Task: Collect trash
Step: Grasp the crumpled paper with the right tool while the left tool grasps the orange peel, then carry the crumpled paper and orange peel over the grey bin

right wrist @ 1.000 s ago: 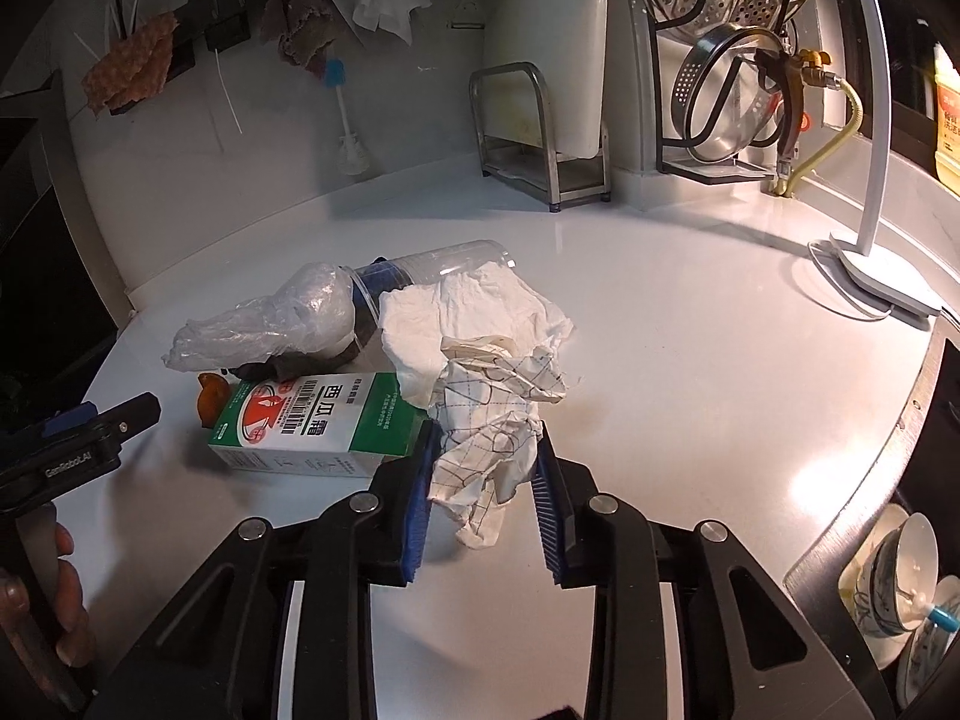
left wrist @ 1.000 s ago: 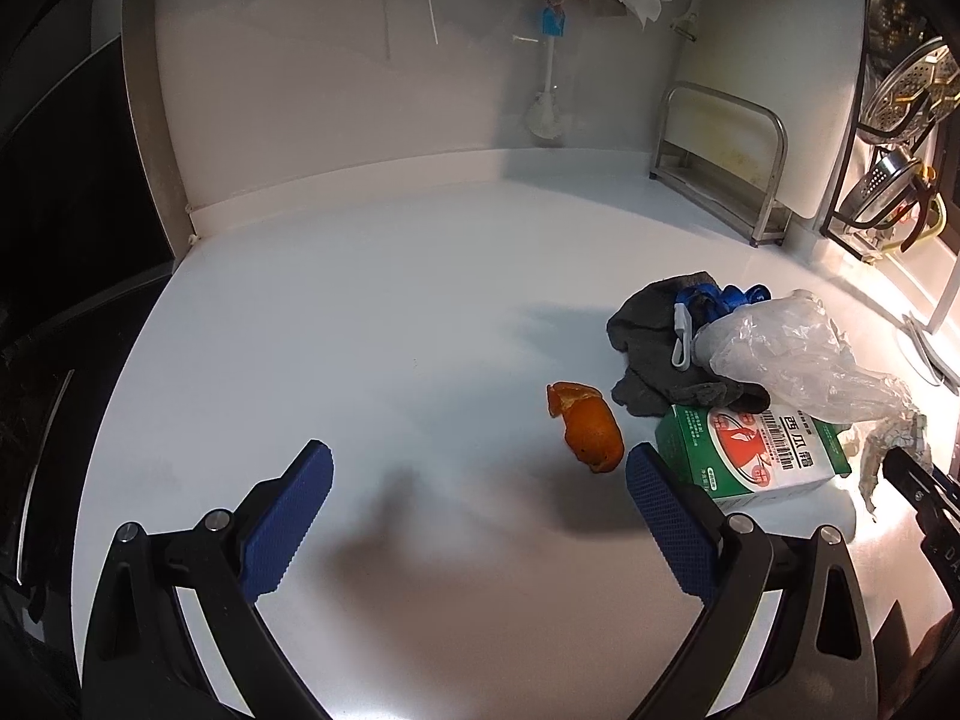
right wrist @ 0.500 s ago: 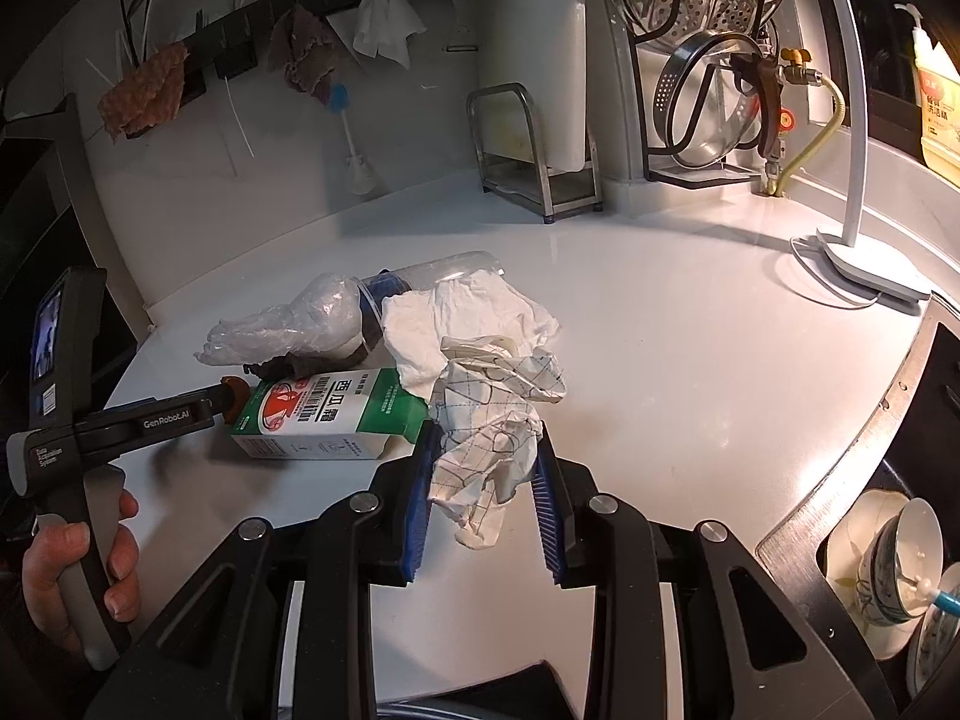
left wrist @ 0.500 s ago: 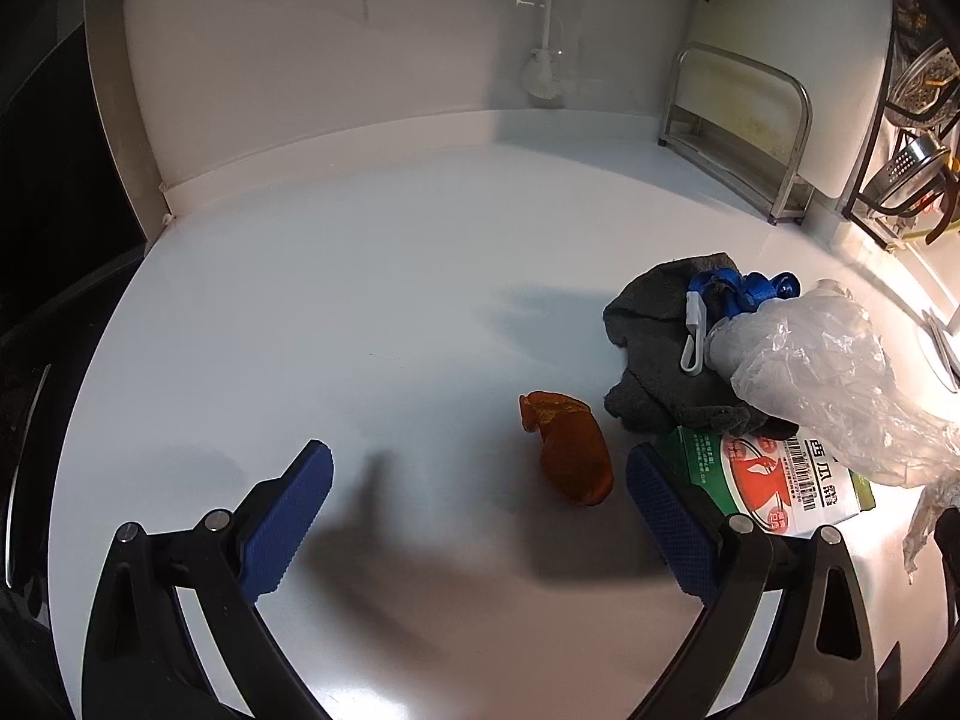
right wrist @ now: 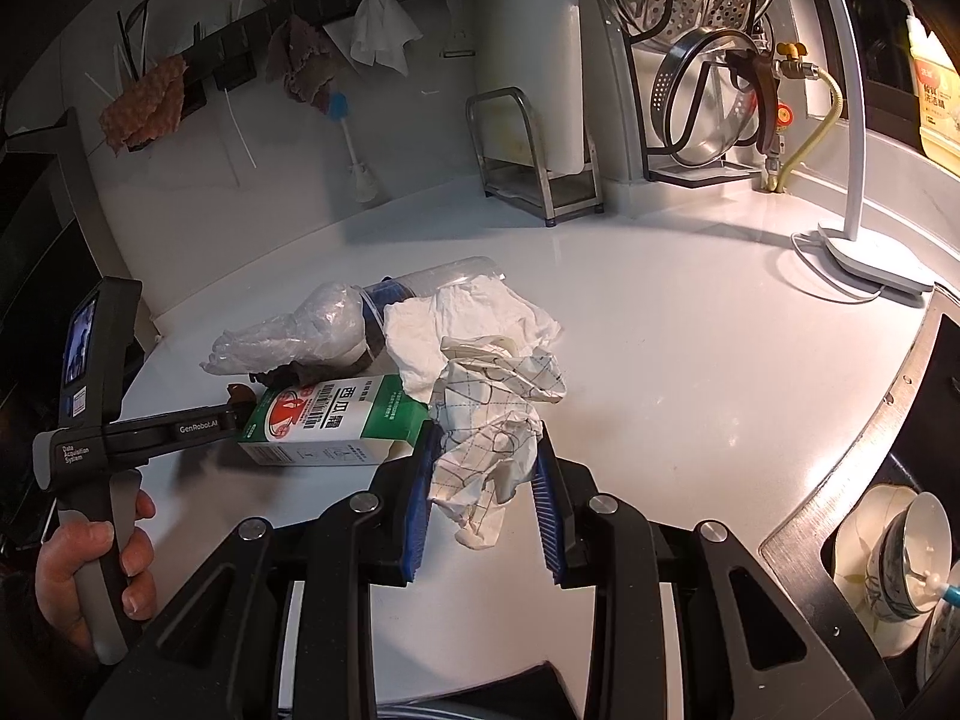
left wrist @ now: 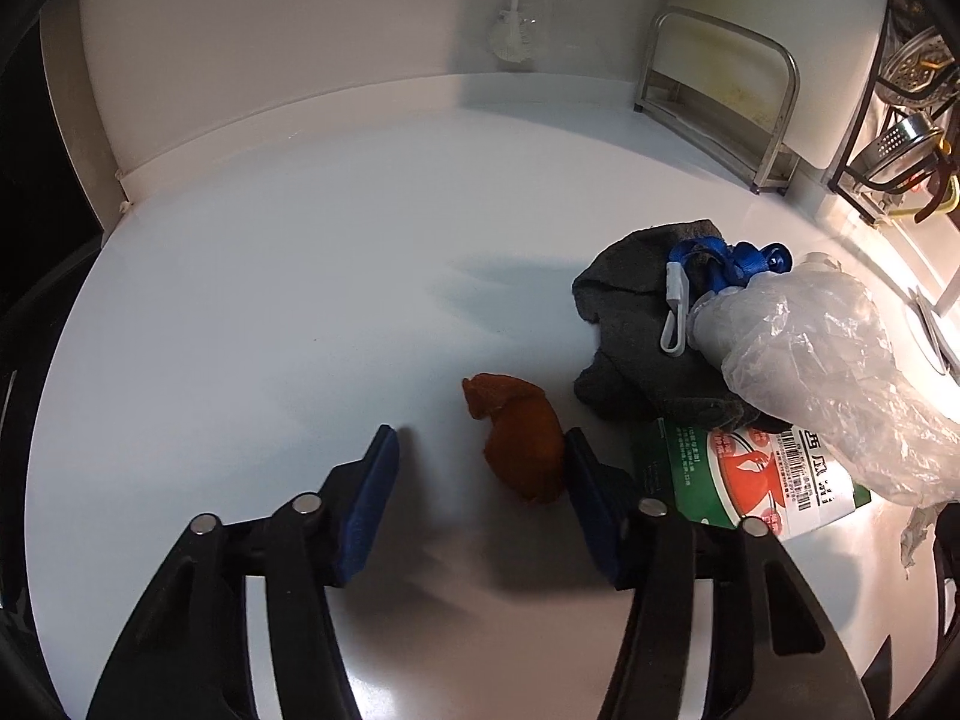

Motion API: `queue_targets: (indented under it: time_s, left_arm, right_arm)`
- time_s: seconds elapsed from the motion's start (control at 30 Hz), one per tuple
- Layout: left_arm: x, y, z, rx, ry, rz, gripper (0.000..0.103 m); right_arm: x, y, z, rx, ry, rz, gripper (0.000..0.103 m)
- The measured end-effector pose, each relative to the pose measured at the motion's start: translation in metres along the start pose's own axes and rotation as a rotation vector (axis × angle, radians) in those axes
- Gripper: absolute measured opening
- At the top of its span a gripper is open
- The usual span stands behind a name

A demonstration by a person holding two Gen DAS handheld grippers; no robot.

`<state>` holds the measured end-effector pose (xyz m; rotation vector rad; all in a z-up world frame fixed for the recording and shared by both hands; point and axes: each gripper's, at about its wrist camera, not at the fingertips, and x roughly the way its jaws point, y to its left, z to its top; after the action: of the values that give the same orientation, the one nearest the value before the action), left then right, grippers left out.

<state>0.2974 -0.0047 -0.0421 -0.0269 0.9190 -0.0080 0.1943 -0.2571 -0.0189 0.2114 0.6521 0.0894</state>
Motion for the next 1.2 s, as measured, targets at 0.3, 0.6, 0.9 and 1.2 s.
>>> queue_targets:
  time_s: [0.3,0.6,0.9,1.2]
  left_arm:
    - [-0.017,0.007,-0.010,-0.015,-0.025,-0.050,0.021]
    - [-0.076,0.010,-0.035,0.031,-0.116,-0.041,0.020]
    - [-0.137,0.005,-0.077,0.076,-0.172,-0.073,0.020]
    - [-0.171,-0.006,-0.131,0.114,-0.168,-0.110,0.020]
  right_arm:
    - [-0.010,0.005,-0.005,-0.002,0.007,-0.007,0.029]
    - [-0.048,0.018,-0.020,-0.004,-0.003,-0.020,0.029]
    - [-0.099,0.033,-0.051,0.007,-0.007,-0.031,0.029]
    - [-0.141,0.047,-0.094,-0.010,0.017,-0.036,0.029]
